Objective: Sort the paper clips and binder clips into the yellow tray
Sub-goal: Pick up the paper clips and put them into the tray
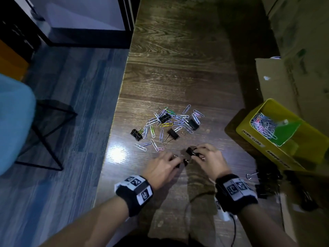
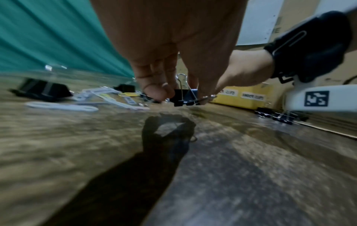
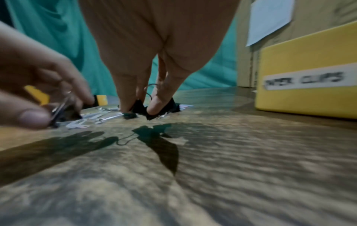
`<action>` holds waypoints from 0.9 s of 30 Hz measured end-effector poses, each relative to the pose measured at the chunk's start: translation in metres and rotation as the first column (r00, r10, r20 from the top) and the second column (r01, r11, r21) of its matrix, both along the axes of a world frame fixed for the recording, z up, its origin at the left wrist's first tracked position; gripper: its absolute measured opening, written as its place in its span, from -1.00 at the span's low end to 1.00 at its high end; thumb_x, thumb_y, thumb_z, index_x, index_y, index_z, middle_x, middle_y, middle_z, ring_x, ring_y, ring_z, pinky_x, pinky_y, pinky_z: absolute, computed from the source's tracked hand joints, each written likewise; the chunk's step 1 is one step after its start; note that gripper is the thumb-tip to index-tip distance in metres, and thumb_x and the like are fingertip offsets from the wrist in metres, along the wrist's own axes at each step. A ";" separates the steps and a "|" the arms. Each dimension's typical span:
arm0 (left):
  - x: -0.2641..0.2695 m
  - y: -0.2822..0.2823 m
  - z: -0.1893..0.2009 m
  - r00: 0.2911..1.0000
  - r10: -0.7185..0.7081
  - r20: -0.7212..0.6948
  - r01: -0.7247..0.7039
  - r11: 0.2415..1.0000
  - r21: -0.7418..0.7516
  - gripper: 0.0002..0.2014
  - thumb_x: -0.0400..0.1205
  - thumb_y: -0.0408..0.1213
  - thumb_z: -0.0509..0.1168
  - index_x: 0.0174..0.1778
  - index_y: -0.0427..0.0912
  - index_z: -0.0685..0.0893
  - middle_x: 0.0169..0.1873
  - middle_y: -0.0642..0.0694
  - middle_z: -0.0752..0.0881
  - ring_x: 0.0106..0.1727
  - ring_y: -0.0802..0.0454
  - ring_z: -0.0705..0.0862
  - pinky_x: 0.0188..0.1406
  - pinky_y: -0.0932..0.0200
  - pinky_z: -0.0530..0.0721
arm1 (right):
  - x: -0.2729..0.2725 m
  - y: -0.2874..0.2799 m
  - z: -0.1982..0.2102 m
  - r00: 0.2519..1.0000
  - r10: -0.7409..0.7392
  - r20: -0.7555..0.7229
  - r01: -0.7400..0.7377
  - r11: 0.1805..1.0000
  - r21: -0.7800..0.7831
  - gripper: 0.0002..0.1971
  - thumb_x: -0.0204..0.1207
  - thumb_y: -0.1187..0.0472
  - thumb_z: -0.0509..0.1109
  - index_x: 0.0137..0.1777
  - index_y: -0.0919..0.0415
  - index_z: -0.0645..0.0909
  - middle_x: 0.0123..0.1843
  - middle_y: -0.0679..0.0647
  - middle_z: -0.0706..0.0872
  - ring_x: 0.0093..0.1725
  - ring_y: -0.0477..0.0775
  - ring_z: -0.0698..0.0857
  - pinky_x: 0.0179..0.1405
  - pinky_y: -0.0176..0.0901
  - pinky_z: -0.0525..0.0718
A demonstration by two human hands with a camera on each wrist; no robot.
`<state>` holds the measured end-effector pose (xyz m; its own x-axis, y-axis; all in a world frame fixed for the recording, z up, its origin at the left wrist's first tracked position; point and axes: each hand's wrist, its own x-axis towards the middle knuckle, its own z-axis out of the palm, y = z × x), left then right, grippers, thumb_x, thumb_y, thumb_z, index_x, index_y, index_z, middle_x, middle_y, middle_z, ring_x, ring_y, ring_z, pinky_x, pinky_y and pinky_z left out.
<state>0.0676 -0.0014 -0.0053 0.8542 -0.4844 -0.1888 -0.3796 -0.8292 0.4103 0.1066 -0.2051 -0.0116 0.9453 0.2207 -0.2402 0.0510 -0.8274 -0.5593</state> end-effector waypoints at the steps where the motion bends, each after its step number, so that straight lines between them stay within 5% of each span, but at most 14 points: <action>1: -0.001 -0.008 0.000 0.999 -0.037 -0.028 0.036 0.999 -0.011 -0.64 0.56 -0.06 0.26 0.29 0.05 0.46 0.02 -0.08 0.61 0.03 -0.13 0.62 -0.24 0.01 0.68 | -0.001 -0.010 -0.002 0.998 -0.062 0.021 0.062 0.998 -0.010 -0.84 0.33 0.30 0.60 -0.09 0.29 0.79 -0.01 0.20 0.76 -0.07 0.20 0.77 0.06 -0.11 0.69; 5: 0.012 -0.021 0.003 0.992 -0.127 -0.026 0.126 0.991 -0.040 -0.50 0.58 0.18 0.17 0.39 0.08 0.35 0.11 -0.08 0.60 0.09 -0.12 0.60 -0.15 -0.03 0.70 | -0.002 -0.044 -0.007 0.985 -0.172 -0.020 0.169 0.980 -0.101 -0.80 0.23 0.39 0.63 -0.14 0.34 0.79 0.03 0.26 0.72 -0.02 0.28 0.75 0.13 0.02 0.67; 8: 0.046 -0.010 0.002 0.992 0.115 0.057 -0.110 0.990 -0.088 -0.58 0.56 0.17 0.23 0.22 0.00 0.49 0.05 -0.12 0.56 0.02 -0.14 0.60 -0.17 -0.03 0.67 | -0.002 -0.057 -0.005 0.979 -0.188 -0.084 0.172 0.970 -0.173 -0.74 0.21 0.27 0.65 -0.08 0.19 0.79 0.08 0.12 0.70 0.03 0.25 0.72 0.11 0.06 0.68; 11: 0.077 -0.001 0.000 0.971 0.238 0.003 -0.238 0.969 0.070 -0.59 0.50 0.12 0.32 0.11 -0.08 0.53 0.08 -0.17 0.49 0.09 -0.17 0.54 -0.13 -0.13 0.68 | 0.001 -0.056 0.007 0.972 -0.172 -0.161 0.131 0.962 -0.238 -0.57 0.14 0.02 0.67 0.03 0.05 0.74 0.16 0.04 0.63 0.13 0.15 0.66 0.18 0.05 0.64; 14: 0.085 -0.005 -0.001 0.984 0.172 -0.035 -0.161 0.965 0.204 -0.62 0.57 0.06 0.25 0.18 -0.10 0.49 0.11 -0.20 0.51 0.17 -0.21 0.52 -0.05 -0.10 0.60 | 0.008 -0.044 0.021 0.973 -0.122 -0.198 0.057 0.950 -0.307 -0.40 0.18 -0.18 0.61 0.22 -0.02 0.62 0.25 0.05 0.55 0.26 0.16 0.56 0.29 0.06 0.54; 16: 0.084 -0.006 -0.001 0.991 0.136 -0.018 -0.128 0.964 0.232 -0.65 0.61 0.01 0.20 0.21 -0.12 0.48 0.14 -0.19 0.52 0.20 -0.21 0.51 -0.01 -0.08 0.56 | 0.012 -0.032 0.029 0.988 -0.121 -0.093 0.082 0.935 -0.344 -0.45 0.33 -0.21 0.49 0.27 0.02 0.58 0.21 0.11 0.58 0.26 0.21 0.56 0.26 0.07 0.52; 23: 0.046 -0.044 -0.008 0.995 -0.085 0.061 0.086 0.996 -0.017 -0.58 0.46 0.12 0.34 0.10 -0.07 0.56 -0.01 -0.13 0.62 0.03 -0.18 0.60 -0.11 -0.08 0.67 | 0.051 0.001 0.035 0.989 -0.134 0.066 0.149 0.923 -0.355 -0.62 0.54 0.05 0.34 0.32 0.15 0.52 0.28 0.25 0.56 0.30 0.30 0.51 0.26 0.15 0.42; 27: 0.082 -0.030 -0.001 0.959 0.256 0.124 -0.237 0.960 -0.148 -0.60 0.56 0.14 0.23 0.12 -0.09 0.55 0.01 -0.15 0.60 0.03 -0.16 0.61 -0.15 -0.07 0.67 | 0.075 0.016 0.027 0.999 0.002 0.054 0.016 0.945 -0.326 -0.59 0.55 0.10 0.32 0.39 0.09 0.48 0.27 0.20 0.62 0.28 0.27 0.57 0.20 0.08 0.47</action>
<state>0.1493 -0.0314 -0.0059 0.9634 -0.2678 -0.0080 -0.2316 -0.8472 0.4782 0.1814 -0.1893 0.0152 0.9599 0.1318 -0.2475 0.0667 -0.9646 -0.2552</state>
